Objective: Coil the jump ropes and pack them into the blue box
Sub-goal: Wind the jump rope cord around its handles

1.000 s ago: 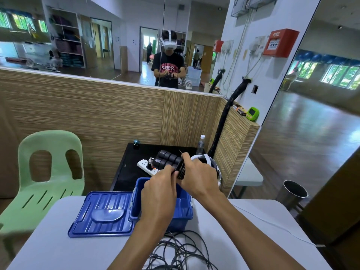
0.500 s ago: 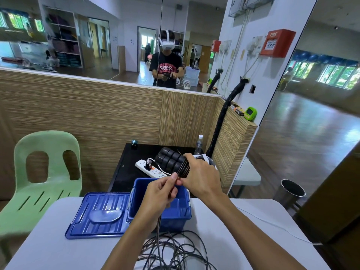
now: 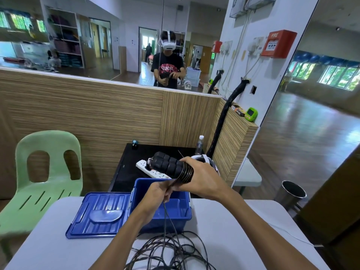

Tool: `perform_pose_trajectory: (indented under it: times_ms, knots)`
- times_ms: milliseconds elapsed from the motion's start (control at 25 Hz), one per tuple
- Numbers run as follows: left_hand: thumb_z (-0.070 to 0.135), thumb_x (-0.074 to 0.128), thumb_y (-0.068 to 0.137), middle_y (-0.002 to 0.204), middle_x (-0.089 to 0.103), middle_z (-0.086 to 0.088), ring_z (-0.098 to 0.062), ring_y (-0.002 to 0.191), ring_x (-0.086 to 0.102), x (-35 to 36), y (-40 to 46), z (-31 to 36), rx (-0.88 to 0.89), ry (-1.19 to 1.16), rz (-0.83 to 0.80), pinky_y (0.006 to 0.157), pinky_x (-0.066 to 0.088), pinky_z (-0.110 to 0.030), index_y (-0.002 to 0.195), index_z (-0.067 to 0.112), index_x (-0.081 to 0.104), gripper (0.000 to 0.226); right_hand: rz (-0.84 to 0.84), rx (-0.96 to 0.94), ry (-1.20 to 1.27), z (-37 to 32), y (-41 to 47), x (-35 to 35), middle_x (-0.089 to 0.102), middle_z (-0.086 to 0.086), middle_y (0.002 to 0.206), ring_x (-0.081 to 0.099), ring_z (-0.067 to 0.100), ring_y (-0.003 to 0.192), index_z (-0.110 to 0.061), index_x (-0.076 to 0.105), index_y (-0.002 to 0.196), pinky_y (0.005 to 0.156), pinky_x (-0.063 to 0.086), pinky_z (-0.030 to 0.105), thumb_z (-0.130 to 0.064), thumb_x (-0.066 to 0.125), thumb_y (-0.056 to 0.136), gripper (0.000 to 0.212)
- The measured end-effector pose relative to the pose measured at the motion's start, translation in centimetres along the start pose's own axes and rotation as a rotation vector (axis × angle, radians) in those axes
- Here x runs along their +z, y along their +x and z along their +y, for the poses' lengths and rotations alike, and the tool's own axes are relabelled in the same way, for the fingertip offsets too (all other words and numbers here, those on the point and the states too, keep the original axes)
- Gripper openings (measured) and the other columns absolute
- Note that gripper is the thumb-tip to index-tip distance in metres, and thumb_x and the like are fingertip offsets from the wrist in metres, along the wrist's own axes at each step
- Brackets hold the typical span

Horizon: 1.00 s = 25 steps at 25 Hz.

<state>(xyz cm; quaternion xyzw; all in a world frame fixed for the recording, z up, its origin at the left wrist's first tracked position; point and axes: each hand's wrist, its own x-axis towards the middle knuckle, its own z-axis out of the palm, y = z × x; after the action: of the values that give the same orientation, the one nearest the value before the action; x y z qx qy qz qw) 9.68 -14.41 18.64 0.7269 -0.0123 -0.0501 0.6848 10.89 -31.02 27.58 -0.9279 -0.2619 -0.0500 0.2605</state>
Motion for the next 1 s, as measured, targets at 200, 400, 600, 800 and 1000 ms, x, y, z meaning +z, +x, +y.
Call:
perform_pose_trajectory:
  times_ms: [200, 400, 600, 800, 1000]
  knots:
    - [0.019, 0.057, 0.084, 0.062, 0.05, -0.005, -0.015, 0.06, 0.048, -2.1, 0.3, 0.2, 0.012, 0.068, -0.041, 0.063, 0.043, -0.02, 0.062, 0.012, 0.053, 0.023, -0.174, -0.139, 0.003, -1.1, -1.2, 0.2, 0.064, -0.013, 0.088, 0.061, 0.002, 0.079, -0.036, 0.054, 0.115, 0.075, 0.053, 0.028, -0.068, 0.073, 0.07, 0.058]
    - [0.026, 0.056, 0.097, 0.045, 0.034, 0.005, -0.008, 0.041, 0.029, -2.8, 3.1, 4.7, 0.074, 0.41, -0.288, 0.046, 0.025, -0.025, 0.051, 0.014, 0.039, 0.05, -0.139, -0.318, -0.3, -0.9, -2.5, 1.0, 0.068, -0.006, 0.091, 0.063, 0.017, 0.078, -0.033, 0.054, 0.118, 0.07, 0.052, 0.034, -0.059, 0.063, 0.073, 0.053]
    - [0.051, 0.059, 0.089, 0.043, 0.043, 0.004, -0.013, 0.042, 0.036, -3.5, 3.8, 9.2, 0.322, 0.914, -0.242, 0.048, 0.033, -0.026, 0.047, 0.014, 0.046, 0.058, -0.116, -0.29, -0.532, -1.0, -2.6, 0.9, 0.064, 0.003, 0.089, 0.06, 0.028, 0.072, -0.019, 0.047, 0.105, 0.06, 0.044, 0.035, -0.06, 0.058, 0.077, 0.051]
    - [0.06, 0.045, 0.092, 0.06, 0.053, 0.005, -0.018, 0.06, 0.052, -1.3, 1.9, 13.7, 0.513, 1.445, 0.07, 0.052, 0.031, -0.027, 0.059, 0.018, 0.048, 0.053, -0.037, -0.136, -0.66, -1.7, -0.4, 0.8, 0.065, 0.007, 0.093, 0.064, 0.032, 0.081, -0.017, 0.046, 0.124, 0.059, 0.039, 0.034, -0.061, 0.057, 0.082, 0.061]
    - [0.041, 0.034, 0.101, 0.094, 0.066, -0.002, -0.027, 0.086, 0.063, -0.2, -1.1, 13.1, 0.558, 1.415, 0.283, 0.062, 0.037, -0.034, 0.093, 0.018, 0.057, 0.033, 0.125, 0.016, -0.554, -1.5, 1.6, 0.0, 0.069, 0.004, 0.091, 0.066, 0.03, 0.079, -0.025, 0.037, 0.131, 0.06, 0.045, 0.034, -0.06, 0.057, 0.086, 0.061]
